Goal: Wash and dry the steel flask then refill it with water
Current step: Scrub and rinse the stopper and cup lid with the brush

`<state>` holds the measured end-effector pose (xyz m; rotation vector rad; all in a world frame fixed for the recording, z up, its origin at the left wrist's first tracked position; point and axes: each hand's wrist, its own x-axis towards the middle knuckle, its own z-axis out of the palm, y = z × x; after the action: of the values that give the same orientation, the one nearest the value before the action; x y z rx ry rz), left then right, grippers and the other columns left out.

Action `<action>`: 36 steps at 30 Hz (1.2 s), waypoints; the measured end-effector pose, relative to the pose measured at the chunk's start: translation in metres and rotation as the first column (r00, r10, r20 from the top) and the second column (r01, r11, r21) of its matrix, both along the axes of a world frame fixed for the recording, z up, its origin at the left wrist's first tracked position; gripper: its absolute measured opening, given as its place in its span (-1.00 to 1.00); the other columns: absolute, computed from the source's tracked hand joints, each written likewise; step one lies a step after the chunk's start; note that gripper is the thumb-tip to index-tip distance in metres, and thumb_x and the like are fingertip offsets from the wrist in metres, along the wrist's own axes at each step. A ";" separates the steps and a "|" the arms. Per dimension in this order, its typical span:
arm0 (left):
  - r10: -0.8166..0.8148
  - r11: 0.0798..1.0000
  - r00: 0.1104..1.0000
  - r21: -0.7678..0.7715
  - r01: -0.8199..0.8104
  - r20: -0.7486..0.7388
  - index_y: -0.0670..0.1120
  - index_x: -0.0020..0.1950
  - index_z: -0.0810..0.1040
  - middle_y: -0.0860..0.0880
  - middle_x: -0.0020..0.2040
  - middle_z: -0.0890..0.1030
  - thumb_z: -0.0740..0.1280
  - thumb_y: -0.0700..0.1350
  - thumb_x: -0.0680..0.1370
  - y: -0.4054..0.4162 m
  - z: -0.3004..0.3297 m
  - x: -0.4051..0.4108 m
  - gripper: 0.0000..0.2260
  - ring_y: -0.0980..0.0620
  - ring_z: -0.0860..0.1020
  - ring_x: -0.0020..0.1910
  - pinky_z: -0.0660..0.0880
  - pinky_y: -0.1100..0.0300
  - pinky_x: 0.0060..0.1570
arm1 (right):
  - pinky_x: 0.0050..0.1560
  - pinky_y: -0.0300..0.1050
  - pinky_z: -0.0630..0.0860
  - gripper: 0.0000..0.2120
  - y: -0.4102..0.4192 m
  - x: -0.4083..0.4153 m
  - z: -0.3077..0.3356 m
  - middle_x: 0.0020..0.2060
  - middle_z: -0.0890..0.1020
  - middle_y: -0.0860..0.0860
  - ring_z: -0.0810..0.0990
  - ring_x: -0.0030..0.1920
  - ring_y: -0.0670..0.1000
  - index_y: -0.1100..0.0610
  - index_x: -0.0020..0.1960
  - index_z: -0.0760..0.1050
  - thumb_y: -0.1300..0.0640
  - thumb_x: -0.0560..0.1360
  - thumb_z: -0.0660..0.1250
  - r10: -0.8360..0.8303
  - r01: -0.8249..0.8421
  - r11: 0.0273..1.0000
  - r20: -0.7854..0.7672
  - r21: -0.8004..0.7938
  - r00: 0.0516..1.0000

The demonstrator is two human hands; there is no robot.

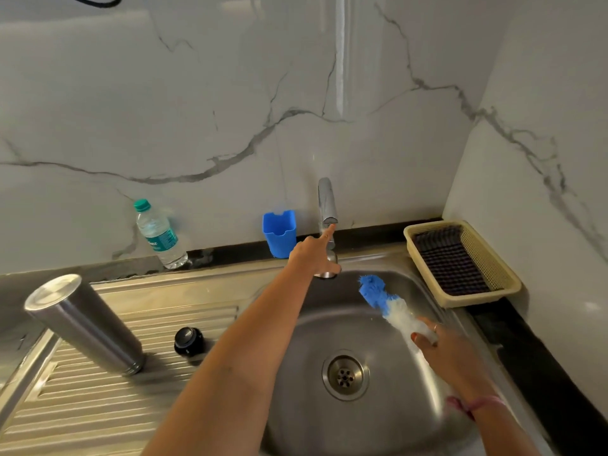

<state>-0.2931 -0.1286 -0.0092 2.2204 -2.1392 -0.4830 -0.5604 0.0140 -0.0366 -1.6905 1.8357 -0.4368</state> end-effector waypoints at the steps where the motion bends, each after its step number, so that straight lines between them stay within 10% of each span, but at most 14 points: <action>1: 0.001 1.000 1.000 0.007 -0.001 0.009 0.18 0.61 -0.17 -0.19 0.17 0.56 0.45 0.17 0.48 -0.004 -0.001 0.000 -0.05 -0.19 0.57 0.10 0.54 -0.04 0.14 | -0.05 -0.23 0.33 -0.58 -0.001 -0.001 -0.001 0.08 0.60 0.05 0.43 -0.11 -0.07 0.03 0.44 0.35 0.02 0.60 0.23 -0.009 0.009 1.000 0.006 0.003 1.000; 36: -0.042 0.999 0.999 -0.027 0.043 0.022 0.08 0.62 -0.01 -0.14 0.19 0.55 0.53 0.07 0.44 -0.011 -0.005 0.012 -0.07 -0.14 0.58 0.08 0.56 -0.03 0.15 | -0.29 -0.43 0.29 -0.72 -0.003 -0.017 -0.028 -0.14 0.58 -0.10 0.50 -0.18 -0.22 -0.01 0.27 0.48 -0.05 0.60 0.22 -0.048 0.049 0.998 0.022 -0.027 0.999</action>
<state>-0.2810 -0.1397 -0.0139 2.1804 -2.1940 -0.4307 -0.5772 0.0112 -0.0642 -1.6561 1.8663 -0.5008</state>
